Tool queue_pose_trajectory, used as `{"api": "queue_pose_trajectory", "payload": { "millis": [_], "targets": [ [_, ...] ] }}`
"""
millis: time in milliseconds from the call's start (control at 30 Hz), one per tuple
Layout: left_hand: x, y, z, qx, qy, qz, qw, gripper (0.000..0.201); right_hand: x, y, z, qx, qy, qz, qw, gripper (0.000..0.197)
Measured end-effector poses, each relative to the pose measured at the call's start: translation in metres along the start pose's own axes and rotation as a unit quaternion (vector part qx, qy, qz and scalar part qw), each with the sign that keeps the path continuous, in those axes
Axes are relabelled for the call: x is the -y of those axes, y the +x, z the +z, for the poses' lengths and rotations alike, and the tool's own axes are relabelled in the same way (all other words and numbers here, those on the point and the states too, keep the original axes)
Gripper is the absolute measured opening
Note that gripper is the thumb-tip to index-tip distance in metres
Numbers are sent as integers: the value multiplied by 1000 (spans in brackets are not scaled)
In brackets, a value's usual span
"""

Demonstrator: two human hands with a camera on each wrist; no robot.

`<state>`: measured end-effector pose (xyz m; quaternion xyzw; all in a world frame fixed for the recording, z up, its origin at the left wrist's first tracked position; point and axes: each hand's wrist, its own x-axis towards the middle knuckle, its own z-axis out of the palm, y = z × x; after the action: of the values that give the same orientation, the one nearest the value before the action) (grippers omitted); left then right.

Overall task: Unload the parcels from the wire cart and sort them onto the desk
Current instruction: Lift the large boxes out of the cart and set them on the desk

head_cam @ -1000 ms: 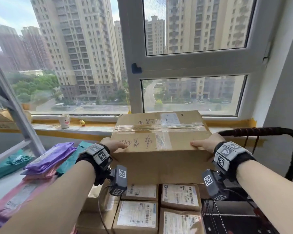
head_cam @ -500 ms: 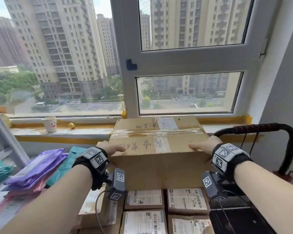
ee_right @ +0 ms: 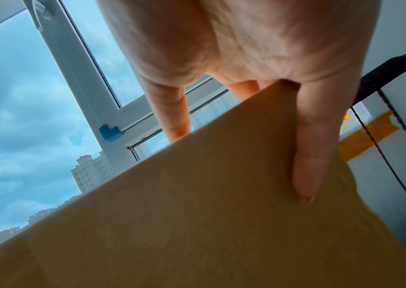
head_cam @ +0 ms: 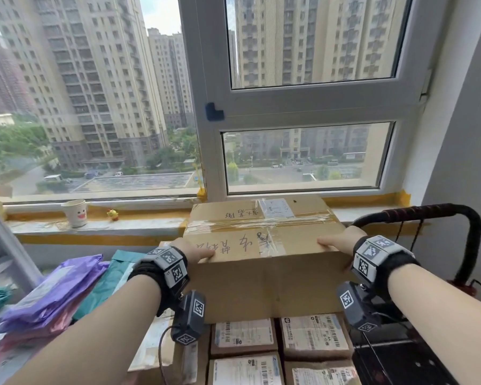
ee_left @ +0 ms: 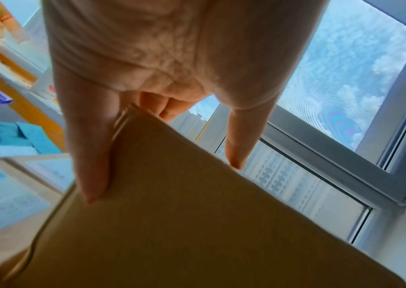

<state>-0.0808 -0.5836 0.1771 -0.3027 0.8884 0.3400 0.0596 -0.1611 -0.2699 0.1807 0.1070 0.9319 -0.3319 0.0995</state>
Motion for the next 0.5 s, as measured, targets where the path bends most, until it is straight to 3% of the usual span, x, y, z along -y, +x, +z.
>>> {"api": "queue_pose_trajectory", "payload": {
  "millis": [500],
  "targets": [
    [1, 0, -5, -16, 114, 46, 992, 45, 6, -8, 4, -29, -6, 11, 999, 78]
  ]
}}
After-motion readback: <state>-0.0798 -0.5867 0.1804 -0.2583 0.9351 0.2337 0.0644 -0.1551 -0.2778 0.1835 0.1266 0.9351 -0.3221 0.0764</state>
